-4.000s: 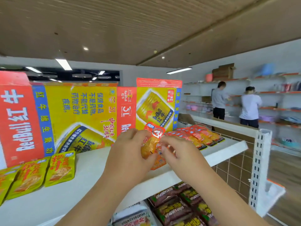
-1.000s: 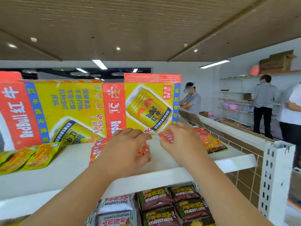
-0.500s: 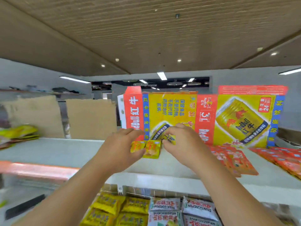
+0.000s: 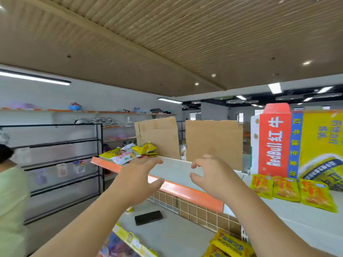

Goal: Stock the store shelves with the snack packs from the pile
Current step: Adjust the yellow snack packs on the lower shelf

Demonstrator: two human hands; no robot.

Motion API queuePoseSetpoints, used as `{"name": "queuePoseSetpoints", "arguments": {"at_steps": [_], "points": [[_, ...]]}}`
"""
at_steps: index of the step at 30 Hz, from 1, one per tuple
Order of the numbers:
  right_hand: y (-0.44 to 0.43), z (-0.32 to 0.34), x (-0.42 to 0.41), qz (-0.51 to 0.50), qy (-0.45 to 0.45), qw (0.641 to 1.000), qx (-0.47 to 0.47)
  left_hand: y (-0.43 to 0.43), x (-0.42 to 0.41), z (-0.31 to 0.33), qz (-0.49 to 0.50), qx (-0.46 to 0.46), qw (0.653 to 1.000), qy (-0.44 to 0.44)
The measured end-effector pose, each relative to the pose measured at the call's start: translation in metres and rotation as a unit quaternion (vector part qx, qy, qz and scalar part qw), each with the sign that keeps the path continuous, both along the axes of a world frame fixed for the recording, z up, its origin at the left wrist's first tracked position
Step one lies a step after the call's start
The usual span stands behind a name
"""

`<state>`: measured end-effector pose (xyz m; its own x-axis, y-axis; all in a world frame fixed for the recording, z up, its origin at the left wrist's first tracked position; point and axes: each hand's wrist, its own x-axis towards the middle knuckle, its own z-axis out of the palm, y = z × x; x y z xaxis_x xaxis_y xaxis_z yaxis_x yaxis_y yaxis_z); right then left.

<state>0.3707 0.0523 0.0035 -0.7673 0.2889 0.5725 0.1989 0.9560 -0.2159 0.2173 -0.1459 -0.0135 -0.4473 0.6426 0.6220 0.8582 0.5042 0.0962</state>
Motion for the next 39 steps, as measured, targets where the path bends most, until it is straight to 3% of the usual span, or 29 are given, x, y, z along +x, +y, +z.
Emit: {"name": "queuePoseSetpoints", "arguments": {"at_steps": [9, 20, 31, 39], "points": [[-0.012, 0.001, -0.123, 0.064, -0.089, 0.994, 0.001, -0.031, -0.094, -0.021, 0.073, -0.019, 0.996, -0.053], [0.052, 0.034, -0.273, 0.076, -0.218, 0.973, 0.032, 0.032, -0.212, -0.009, 0.096, -0.019, 0.991, -0.090], [0.062, 0.052, -0.362, 0.049, -0.347, 0.934, 0.075, 0.067, -0.333, -0.015, 0.128, 0.001, 0.979, -0.161], [0.054, 0.048, -0.425, 0.010, -0.377, 0.924, 0.057, 0.083, -0.434, -0.021, 0.173, -0.084, 0.970, -0.149]]}}
